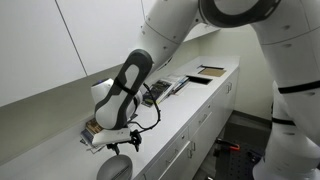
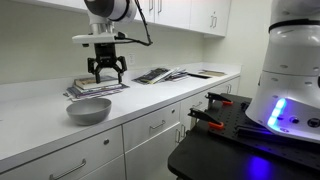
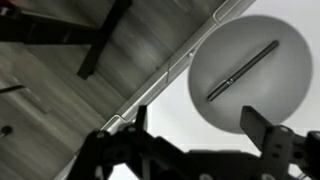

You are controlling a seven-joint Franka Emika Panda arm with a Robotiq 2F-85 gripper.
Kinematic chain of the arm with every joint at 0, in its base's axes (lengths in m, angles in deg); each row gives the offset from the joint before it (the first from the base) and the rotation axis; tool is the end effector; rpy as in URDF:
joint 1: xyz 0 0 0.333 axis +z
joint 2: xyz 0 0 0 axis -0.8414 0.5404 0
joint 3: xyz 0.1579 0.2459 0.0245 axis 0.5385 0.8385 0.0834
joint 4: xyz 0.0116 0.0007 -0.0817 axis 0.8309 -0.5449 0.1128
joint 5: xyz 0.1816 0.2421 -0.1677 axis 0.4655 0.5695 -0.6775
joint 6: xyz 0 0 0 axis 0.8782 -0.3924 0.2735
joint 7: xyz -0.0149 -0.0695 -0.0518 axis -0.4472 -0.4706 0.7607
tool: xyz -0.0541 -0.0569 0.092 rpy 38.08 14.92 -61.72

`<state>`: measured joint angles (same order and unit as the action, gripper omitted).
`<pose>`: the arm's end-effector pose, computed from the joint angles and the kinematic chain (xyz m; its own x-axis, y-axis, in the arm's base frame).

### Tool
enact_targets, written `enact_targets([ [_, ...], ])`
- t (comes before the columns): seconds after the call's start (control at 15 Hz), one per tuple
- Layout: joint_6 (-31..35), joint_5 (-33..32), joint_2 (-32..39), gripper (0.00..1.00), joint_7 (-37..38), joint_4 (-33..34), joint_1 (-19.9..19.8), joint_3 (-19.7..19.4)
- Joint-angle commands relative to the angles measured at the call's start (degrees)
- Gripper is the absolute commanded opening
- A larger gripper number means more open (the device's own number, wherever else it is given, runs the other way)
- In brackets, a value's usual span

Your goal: Put the pen on the counter

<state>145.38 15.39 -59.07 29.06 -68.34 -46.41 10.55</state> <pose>0.5339 0.1426 0.2179 0.5260 -0.8468 -0.0786 -0.8460 -0.5305 0.0540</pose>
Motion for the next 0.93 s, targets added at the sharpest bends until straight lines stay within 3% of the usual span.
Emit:
enact_targets([
  [0.0, 3.6, 4.0, 4.9, 1.00, 8.8, 4.6, 3.5, -2.6],
  [0.27, 9.3, 6.0, 10.4, 0.97, 20.3, 8.0, 7.2, -4.9],
  [0.53, 13.4, 6.1, 16.0, 0.87, 32.7, 11.3, 11.3, -7.8],
  [0.67, 13.1, 5.8, 18.7, 0.68, 35.9, 13.5, 12.2, -8.1],
  [0.87, 12.7, 5.2, 21.5, 0.51, 37.7, 15.9, 12.9, -7.9],
])
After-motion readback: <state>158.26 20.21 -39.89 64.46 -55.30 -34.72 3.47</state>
